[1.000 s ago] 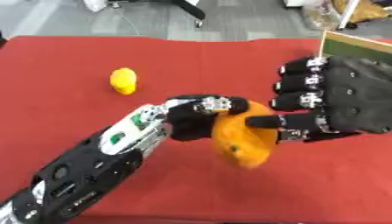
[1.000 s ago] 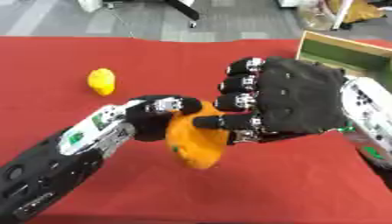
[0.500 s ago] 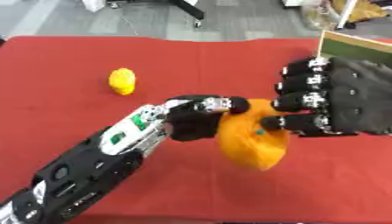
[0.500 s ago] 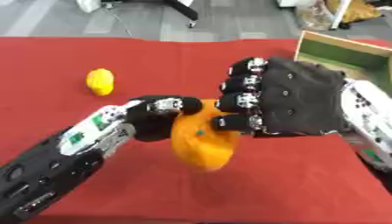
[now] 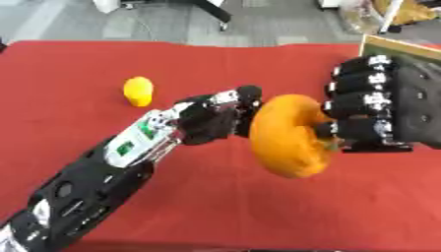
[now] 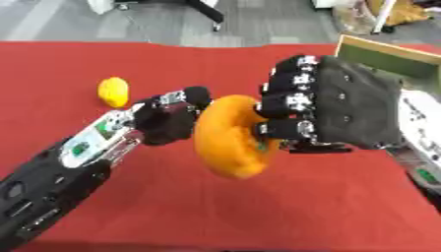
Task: Pick up the objects with one hand, pass them to the other hand, and then place them into the box on the other side of the table.
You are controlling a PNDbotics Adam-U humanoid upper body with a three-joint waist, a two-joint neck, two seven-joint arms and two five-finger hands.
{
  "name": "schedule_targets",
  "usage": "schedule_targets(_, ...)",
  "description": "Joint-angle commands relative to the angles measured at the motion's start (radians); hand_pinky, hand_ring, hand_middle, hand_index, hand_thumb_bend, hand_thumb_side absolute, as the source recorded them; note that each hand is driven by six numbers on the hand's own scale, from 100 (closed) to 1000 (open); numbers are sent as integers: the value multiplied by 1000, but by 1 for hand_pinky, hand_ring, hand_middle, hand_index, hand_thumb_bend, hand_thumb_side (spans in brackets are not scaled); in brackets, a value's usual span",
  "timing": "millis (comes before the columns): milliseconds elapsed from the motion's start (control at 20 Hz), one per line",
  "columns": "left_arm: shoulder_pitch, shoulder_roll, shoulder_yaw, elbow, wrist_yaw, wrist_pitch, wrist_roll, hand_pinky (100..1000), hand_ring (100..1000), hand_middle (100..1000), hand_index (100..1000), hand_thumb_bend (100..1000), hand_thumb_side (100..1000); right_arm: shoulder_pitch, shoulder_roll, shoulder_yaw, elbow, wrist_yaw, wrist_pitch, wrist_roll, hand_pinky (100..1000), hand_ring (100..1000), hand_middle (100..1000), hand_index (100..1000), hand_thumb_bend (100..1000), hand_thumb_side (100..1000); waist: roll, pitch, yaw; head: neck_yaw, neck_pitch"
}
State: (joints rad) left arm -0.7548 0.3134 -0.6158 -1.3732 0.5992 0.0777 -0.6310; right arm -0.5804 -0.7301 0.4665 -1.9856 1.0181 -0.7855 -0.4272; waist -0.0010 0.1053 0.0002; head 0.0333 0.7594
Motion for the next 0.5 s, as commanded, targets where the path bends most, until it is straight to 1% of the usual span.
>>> schedule_targets(50, -9, 31, 46, 11, -24, -24, 19, 723, 707, 686, 742, 373, 887, -4, -44, -29, -14, -78, -6, -27, 100, 220, 197, 409, 151, 100, 5, -8, -2, -2, -13)
schedule_targets(150, -3, 46, 73, 18, -31, -37, 44, 722, 710, 690, 746, 388, 901, 8, -64, -42, -14, -146, 4, -18, 100, 209, 188, 406, 121, 100, 5, -9, -1, -7, -15)
schedule_targets(300, 15, 81, 123, 13, -35, -58, 102, 723, 712, 690, 748, 390, 897, 37, -109, -80, -14, -261, 27, -1, 100, 193, 172, 401, 100, 100, 6, -9, 1, -14, -19)
schedule_targets(400, 38, 108, 162, -5, -27, -76, 152, 722, 707, 681, 744, 386, 881, 68, -148, -119, -14, -346, 51, 14, 100, 184, 162, 398, 100, 100, 6, -8, 3, -20, -20)
schedule_targets(500, 67, 135, 198, -34, -17, -92, 202, 719, 698, 672, 741, 379, 865, 98, -189, -170, -14, -418, 84, 30, 100, 180, 158, 397, 100, 100, 7, -7, 6, -28, -18)
